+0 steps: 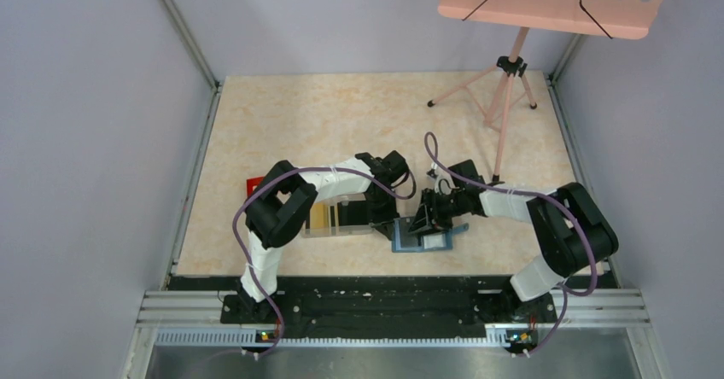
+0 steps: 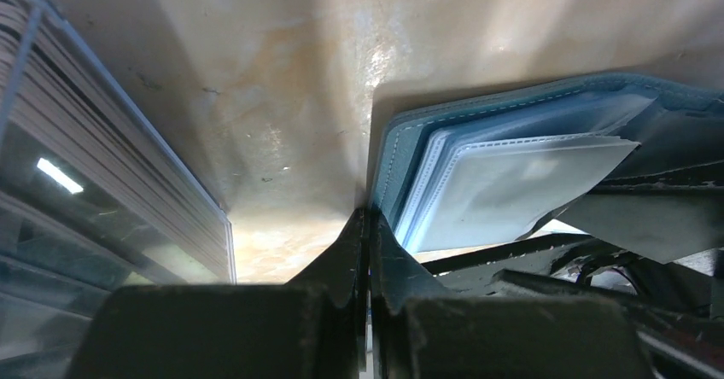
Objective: Put the credit cards into the card holder
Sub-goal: Insert the credit card into the card holder.
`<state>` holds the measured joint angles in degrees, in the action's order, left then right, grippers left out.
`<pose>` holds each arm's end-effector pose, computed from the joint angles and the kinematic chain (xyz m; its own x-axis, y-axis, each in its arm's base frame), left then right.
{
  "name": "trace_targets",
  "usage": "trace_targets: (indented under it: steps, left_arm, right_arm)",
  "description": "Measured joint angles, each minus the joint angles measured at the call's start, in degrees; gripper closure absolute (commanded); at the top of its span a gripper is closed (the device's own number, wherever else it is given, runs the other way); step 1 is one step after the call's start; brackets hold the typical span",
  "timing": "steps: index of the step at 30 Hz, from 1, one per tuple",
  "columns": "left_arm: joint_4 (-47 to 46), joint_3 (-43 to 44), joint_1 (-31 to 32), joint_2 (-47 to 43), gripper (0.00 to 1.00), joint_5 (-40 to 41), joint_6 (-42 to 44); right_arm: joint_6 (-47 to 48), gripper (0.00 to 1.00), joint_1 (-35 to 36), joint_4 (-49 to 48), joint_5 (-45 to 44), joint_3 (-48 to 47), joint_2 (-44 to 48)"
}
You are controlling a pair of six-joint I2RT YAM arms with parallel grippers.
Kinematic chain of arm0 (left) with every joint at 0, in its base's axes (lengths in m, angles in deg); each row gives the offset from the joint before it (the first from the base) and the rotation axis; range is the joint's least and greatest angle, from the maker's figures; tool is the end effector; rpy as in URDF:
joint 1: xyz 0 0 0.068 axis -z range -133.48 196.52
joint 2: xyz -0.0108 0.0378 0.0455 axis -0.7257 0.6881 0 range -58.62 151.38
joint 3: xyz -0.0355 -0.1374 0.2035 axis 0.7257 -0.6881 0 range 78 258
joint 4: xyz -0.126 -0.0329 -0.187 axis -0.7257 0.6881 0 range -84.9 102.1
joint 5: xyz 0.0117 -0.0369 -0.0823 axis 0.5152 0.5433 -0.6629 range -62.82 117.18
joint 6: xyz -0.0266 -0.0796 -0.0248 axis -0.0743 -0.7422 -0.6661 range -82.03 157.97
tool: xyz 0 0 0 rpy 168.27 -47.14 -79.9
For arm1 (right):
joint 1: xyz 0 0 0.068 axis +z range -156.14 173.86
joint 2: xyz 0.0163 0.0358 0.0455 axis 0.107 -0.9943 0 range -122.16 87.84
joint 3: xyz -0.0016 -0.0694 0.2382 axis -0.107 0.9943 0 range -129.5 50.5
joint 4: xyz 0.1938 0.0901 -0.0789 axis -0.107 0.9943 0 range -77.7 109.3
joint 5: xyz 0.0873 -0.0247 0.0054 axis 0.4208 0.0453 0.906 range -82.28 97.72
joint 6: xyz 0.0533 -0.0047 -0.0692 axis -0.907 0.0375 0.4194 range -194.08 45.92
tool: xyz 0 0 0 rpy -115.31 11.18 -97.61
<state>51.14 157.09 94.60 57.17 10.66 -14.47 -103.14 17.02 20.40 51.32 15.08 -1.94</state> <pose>0.2145 -0.2720 0.1042 -0.9885 -0.0367 0.1466 -0.0760 0.9593 -0.2721 0.2085 0.1474 0.1019 -0.9933 -0.0424 -0.1071 -0.1092 0.6418 0.7591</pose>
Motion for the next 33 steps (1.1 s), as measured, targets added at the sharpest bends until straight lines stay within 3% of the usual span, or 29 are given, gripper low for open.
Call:
trace_targets:
  steps: [10, 14, 16, 19, 27, 33]
  left_arm:
    - [-0.33, -0.02, 0.04, -0.02, 0.99, -0.09, -0.28]
    - [-0.92, -0.17, 0.09, -0.22, 0.83, -0.04, -0.76]
    - [-1.75, -0.44, 0.17, -0.50, 0.66, 0.00, -0.94]
    - [-3.19, -0.70, 0.42, -1.29, 0.58, 0.55, -0.79]
    - [-7.91, -1.27, 0.44, -5.03, 0.56, 0.22, -1.51]
    - [-8.24, -1.62, 0.39, -5.42, 0.55, 1.07, -1.86]
  right_arm:
    - [-3.23, 0.39, 1.44, -0.55, 0.63, -0.55, 0.26]
    - [-3.02, 0.37, 1.49, 0.70, 0.13, -1.09, 1.11]
    - [-2.49, 0.36, 1.49, 2.27, -0.83, -1.36, 1.77]
    - [-0.57, 0.36, 1.53, 6.73, -3.54, -3.10, 2.54]
    - [3.45, 0.42, 1.53, 13.44, -8.00, -6.80, 5.57]
    - [4.66, 0.37, 1.55, 15.76, -8.66, -7.78, 5.81]
